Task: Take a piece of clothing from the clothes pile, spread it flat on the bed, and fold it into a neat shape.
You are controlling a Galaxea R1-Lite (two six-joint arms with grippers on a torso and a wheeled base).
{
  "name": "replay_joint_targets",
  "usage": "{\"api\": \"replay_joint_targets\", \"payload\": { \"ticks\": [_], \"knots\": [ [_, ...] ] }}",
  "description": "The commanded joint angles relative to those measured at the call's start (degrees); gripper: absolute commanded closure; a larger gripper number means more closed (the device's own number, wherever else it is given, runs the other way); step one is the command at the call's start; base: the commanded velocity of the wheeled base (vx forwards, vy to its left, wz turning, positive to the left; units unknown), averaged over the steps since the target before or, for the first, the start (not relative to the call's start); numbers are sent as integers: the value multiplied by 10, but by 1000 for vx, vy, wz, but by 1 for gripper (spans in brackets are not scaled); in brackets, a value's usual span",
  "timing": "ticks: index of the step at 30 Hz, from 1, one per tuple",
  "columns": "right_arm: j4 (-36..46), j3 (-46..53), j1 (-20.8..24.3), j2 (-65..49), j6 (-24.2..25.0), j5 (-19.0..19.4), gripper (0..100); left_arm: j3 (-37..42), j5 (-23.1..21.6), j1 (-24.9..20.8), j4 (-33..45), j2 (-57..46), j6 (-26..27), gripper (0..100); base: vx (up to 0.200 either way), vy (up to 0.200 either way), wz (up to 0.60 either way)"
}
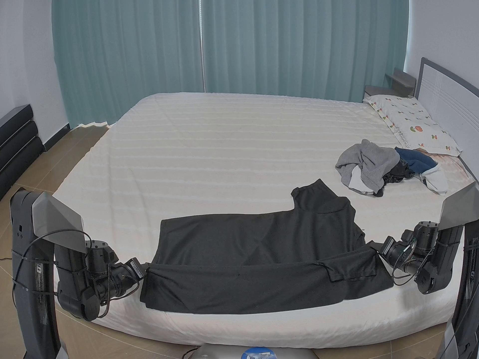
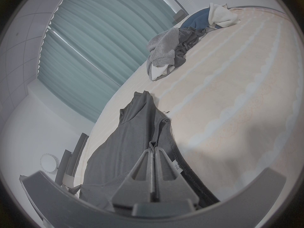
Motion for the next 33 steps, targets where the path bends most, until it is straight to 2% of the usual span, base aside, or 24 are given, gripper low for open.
{"api": "replay_joint_targets", "payload": {
  "ticks": [1,14,15,26,33],
  "knots": [
    [-8,-2,-2,0,-1,0,100,0,0,-7,-9,1,0,100,0,0,0],
    [-8,-2,2,14,-2,-2,100,0,0,-9,-9,2,-5,100,0,0,0],
    [-8,-2,3,17,-2,-2,0,0,0,-9,-9,2,-5,0,0,0,0],
    [-8,-5,-3,22,6,5,0,-1,-1,-10,-9,5,-5,0,0,0,0],
    [-8,-23,-12,22,85,10,0,0,0,-7,-9,0,-16,0,0,0,0]
  ]
}}
